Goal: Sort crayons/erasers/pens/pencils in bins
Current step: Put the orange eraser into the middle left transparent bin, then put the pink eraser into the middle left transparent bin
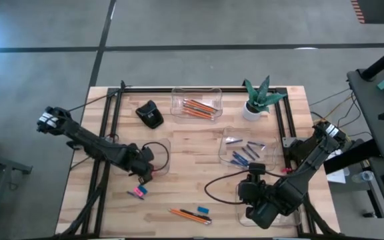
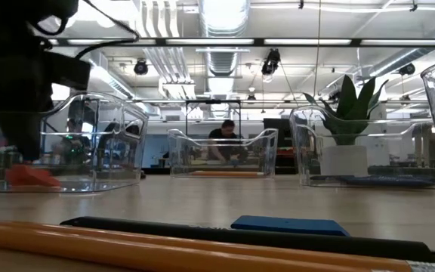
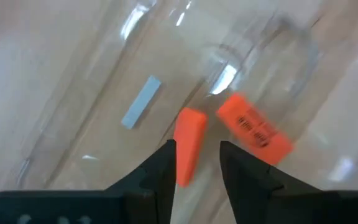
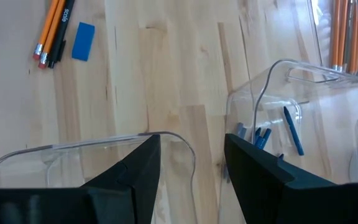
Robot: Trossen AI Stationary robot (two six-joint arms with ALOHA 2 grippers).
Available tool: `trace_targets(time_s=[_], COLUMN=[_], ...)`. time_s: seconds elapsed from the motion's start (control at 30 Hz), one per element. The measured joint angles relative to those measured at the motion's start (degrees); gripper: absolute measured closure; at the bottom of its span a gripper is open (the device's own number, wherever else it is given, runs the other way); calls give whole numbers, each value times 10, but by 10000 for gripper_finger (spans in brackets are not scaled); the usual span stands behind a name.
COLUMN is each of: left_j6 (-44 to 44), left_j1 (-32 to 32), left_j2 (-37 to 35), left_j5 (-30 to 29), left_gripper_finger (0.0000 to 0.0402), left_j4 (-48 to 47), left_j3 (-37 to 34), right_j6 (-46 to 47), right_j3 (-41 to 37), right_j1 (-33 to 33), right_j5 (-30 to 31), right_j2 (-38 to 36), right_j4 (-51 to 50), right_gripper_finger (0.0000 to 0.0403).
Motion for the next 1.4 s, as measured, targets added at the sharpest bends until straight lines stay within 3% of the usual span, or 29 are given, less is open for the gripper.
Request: trace_targets(time_s=[0.4, 0.63, 0.9, 1.03, 1.23, 1.4], left_j6=[31, -43, -50, -40, 62, 154], left_j1=[16, -46, -164, -207, -228, -229], left_j2=[-94, -134, -84, -44, 10, 60], left_j5=[0, 3, 78, 81, 81, 77], left_gripper_finger=[292, 292, 292, 292, 292, 292], left_j4=[-2, 69, 132, 121, 118, 48], left_j3=[72, 83, 83, 83, 83, 83], right_j6=[1, 2, -28, -33, -33, -33], right_j3=[0, -1, -12, -17, -20, -21], right_j1=[0, 0, 0, -2, -8, -14], right_j5=[0, -1, 0, 0, 14, 15], right_j2=[0, 0, 0, 0, 0, 0], right_j4=[0, 2, 2, 3, 5, 21], right_gripper_finger=[232, 232, 232, 232, 232, 232])
